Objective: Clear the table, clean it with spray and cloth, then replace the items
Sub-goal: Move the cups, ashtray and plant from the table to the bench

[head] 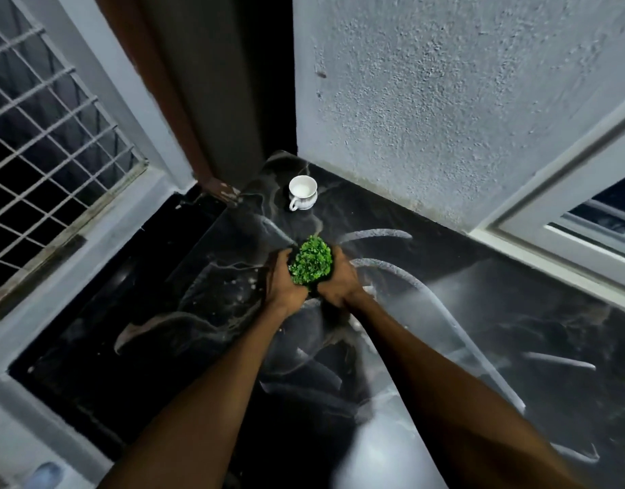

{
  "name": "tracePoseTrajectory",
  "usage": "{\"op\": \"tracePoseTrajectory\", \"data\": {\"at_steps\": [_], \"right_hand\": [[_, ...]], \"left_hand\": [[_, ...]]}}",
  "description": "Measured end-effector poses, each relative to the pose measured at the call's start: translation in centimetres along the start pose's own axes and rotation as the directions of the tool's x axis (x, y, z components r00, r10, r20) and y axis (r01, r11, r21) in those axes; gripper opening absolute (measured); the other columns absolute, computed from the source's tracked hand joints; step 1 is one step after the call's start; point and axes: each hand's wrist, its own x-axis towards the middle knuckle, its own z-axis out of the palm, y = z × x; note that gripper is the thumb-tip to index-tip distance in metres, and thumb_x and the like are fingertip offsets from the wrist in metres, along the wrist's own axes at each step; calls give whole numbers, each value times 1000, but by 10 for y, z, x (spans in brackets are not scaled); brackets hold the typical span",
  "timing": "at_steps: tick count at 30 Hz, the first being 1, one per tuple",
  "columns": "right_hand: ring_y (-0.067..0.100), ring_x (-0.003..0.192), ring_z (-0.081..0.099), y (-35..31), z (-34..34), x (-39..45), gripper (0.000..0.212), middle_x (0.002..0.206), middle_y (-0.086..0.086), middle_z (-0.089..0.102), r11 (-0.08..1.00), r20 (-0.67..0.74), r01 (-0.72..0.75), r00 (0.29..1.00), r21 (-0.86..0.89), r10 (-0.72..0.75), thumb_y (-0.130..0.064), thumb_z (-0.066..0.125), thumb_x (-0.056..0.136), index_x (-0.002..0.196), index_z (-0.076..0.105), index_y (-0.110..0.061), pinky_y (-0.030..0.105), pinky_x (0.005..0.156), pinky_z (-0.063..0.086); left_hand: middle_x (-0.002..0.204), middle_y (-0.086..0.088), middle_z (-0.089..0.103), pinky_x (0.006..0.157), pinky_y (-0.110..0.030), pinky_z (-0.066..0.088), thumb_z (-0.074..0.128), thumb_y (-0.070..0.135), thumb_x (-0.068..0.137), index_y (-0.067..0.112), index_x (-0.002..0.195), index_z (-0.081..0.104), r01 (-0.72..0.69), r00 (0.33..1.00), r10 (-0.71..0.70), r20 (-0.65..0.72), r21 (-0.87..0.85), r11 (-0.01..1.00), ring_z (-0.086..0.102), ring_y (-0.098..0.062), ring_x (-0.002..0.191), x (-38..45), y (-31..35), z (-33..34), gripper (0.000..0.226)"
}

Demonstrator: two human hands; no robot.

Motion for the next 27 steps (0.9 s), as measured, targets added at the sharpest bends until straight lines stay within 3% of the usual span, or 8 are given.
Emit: {"op": "tracePoseTrajectory", "data": {"at_steps": [6,9,12,15,17,19,23,27], "right_hand": [[19,105,65,4,12,21,70,114,0,70,997,-3,-3,1000,81,3,-15,80,68,133,55,-19,28,89,53],[12,99,68,4,16,32,65,107,-7,72,997,58,-5,998,77,1,-19,82,72,131,57,-24,23,86,57],[1,82,66,-4,13,44,45,91,-12,71,998,71,37,997,47,-40,-12,81,76,117,63,-22,3,63,48],[14,82,70,-21,2,53,49,96,-1,73,996,-15,83,996,21,-83,8,68,76,118,66,-17,23,71,61],[21,91,70,-29,-3,66,48,103,3,72,996,-166,82,982,-30,-86,3,65,75,119,64,-18,42,81,61],[28,106,64,-37,-9,81,46,114,7,69,989,-275,83,955,-120,-114,-12,66,76,121,58,-20,47,90,56],[33,129,42,-59,-14,113,73,138,12,47,949,-201,138,959,-282,-199,-21,73,76,140,39,-13,47,98,46],[38,132,39,-78,-7,149,90,145,14,41,931,-174,150,960,-334,-218,-34,77,74,149,29,-14,52,101,45]], "left_hand": [[117,7,73,101,-42,55,83,26,48,55,110,62,-22,998,36,58,-235,972,68,-16,109,33,-37,31,71],[109,5,74,100,-41,56,80,11,52,37,101,70,16,999,-5,33,-334,943,68,-17,102,21,-8,14,56],[99,3,74,90,-38,58,77,-10,62,25,99,68,21,999,-34,-39,-293,956,66,-14,90,16,1,3,52],[94,5,74,77,-27,59,79,-7,63,15,101,73,28,986,-77,-145,-312,950,67,-13,82,20,-2,-6,45],[97,0,74,69,-10,52,80,-11,64,6,106,74,37,971,-117,-207,-353,935,68,-14,83,24,-3,-12,46],[99,-3,74,76,-17,55,81,-11,63,3,108,73,38,957,-143,-253,-381,924,71,-20,89,29,-7,-18,48],[95,-3,73,89,-44,60,85,-8,63,8,105,72,111,938,-236,-252,-427,897,71,-23,93,36,-13,-31,46],[98,-7,74,83,-37,60,85,-10,65,6,101,73,84,938,-227,-262,-464,882,70,-22,92,41,-14,-46,41]]}}
